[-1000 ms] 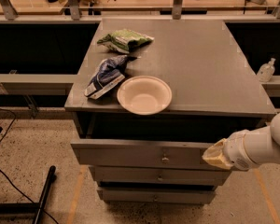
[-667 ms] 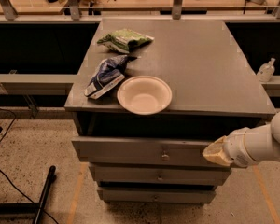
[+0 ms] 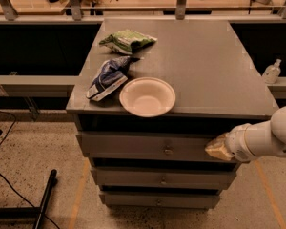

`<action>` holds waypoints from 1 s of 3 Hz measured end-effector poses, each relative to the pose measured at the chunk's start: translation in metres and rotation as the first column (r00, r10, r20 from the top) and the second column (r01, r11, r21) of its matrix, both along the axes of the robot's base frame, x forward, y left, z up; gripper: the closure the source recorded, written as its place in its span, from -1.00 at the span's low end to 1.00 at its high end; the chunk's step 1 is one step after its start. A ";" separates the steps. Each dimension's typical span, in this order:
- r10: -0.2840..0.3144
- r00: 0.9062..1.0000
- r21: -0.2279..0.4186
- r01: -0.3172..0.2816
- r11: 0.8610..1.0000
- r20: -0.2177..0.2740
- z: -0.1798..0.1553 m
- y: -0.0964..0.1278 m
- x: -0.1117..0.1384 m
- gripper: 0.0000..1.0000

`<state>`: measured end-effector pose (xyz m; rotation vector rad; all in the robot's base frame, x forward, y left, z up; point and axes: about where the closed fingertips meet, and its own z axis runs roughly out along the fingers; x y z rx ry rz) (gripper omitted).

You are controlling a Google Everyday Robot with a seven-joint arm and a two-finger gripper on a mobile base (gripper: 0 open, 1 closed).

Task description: Close top drawer

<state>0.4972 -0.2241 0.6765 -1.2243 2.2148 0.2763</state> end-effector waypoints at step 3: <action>-0.033 0.999 -0.004 0.033 0.999 0.000 -0.001 -0.003 0.012 1.00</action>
Offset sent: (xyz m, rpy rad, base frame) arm 0.0095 -0.0214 0.0093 0.0612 -0.0318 -0.0828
